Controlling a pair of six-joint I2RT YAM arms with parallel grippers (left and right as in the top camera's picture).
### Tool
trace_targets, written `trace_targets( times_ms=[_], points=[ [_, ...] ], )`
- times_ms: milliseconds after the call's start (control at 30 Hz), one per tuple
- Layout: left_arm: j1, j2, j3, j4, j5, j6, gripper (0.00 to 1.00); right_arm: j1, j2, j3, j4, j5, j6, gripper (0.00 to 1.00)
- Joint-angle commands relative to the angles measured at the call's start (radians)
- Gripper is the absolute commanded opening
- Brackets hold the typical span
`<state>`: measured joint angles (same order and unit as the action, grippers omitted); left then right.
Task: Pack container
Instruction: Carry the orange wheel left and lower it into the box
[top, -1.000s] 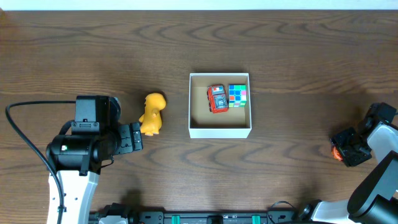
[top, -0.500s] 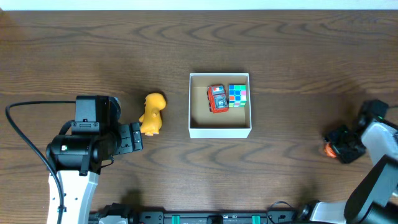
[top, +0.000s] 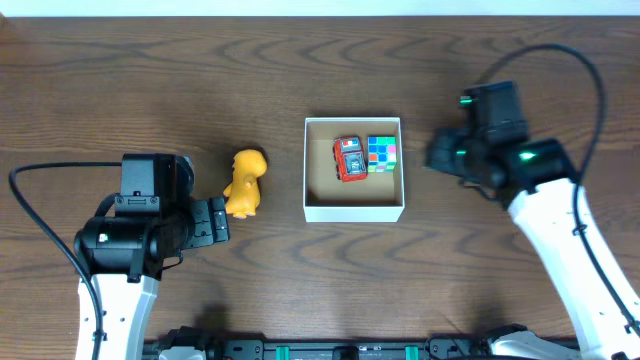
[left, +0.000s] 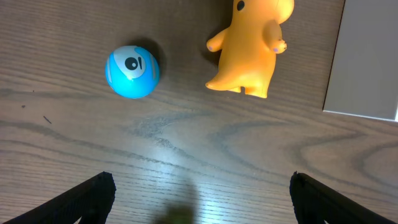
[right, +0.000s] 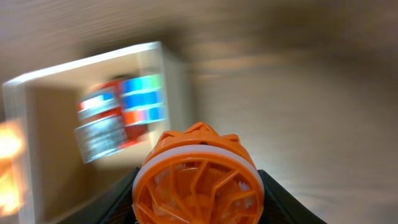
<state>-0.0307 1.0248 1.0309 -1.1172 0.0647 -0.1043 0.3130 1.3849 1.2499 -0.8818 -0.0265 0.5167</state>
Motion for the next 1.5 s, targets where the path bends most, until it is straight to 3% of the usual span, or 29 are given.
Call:
trace_targets(
  times_ms=[0,200,467,900,1300,1367,1467],
  points=[
    [0.002,0.000,0.019,-0.001,0.000,0.001,0.92,0.122,0.016,0.076,0.012,0.004,-0.026,0.01],
    [0.002,0.000,0.019,-0.001,0.000,-0.004,0.92,0.272,0.146,0.215,0.002,0.025,-0.071,0.01],
    [0.002,0.000,0.019,0.000,0.000,-0.007,0.92,0.322,0.370,0.364,0.016,0.024,-0.167,0.01],
    [0.002,0.000,0.019,-0.001,0.000,-0.006,0.92,0.323,0.614,0.373,0.108,-0.009,-0.224,0.01],
    [0.002,0.000,0.019,-0.001,0.000,-0.006,0.92,0.323,0.645,0.373,0.145,-0.009,-0.235,0.01],
    [0.002,0.000,0.019,-0.001,0.000,-0.006,0.92,0.323,0.645,0.373,0.146,-0.010,-0.238,0.08],
    [0.002,0.000,0.019,-0.001,0.000,-0.006,0.92,0.323,0.645,0.373,0.152,-0.013,-0.238,0.26]
  ],
)
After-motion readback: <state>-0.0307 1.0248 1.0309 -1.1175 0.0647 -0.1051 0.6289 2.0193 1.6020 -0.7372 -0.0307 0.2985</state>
